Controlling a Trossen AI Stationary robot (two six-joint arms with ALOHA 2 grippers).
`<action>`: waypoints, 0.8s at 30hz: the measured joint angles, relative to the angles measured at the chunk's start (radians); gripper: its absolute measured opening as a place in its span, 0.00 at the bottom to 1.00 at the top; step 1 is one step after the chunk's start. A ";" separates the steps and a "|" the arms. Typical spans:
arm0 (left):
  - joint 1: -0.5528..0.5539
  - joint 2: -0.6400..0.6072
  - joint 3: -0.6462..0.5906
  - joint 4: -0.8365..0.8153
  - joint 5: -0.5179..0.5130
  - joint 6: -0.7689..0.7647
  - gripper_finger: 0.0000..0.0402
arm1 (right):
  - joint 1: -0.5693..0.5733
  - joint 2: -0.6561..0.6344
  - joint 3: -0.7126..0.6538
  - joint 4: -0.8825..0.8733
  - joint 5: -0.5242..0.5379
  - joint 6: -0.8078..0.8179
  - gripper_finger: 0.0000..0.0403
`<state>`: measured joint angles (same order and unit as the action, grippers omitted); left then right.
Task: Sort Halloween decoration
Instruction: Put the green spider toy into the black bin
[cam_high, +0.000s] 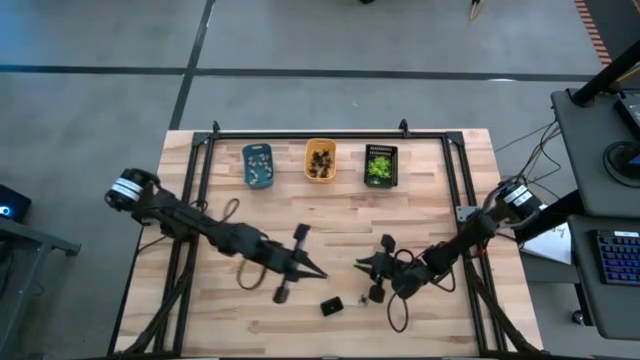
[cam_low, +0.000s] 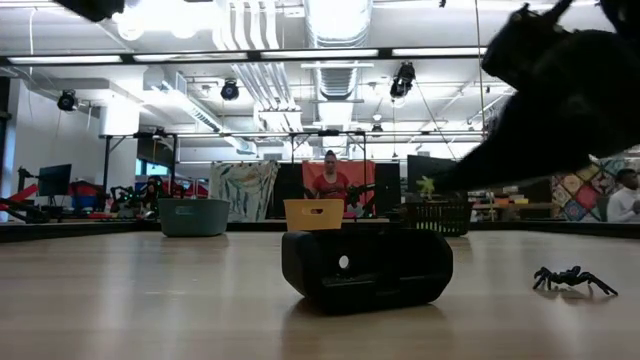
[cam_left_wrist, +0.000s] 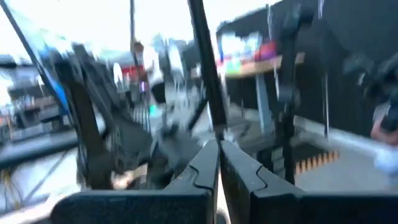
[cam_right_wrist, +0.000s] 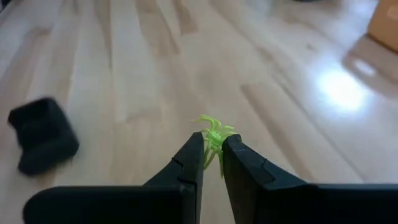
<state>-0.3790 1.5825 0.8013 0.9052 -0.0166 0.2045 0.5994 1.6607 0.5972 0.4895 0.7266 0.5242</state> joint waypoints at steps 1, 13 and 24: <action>0.000 -0.022 -0.027 0.048 0.008 -0.005 0.00 | -0.009 -0.010 0.000 0.000 0.000 -0.005 0.11; 0.000 -0.160 -0.280 0.386 0.003 -0.065 0.00 | -0.179 -0.147 0.002 -0.004 -0.151 -0.092 0.11; 0.001 -0.165 -0.329 0.447 -0.035 -0.065 0.00 | -0.577 -0.376 0.007 -0.120 -0.166 -0.270 0.11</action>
<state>-0.3779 1.4174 0.4718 1.3519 -0.0511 0.1394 0.0227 1.2847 0.6039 0.3695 0.5610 0.2540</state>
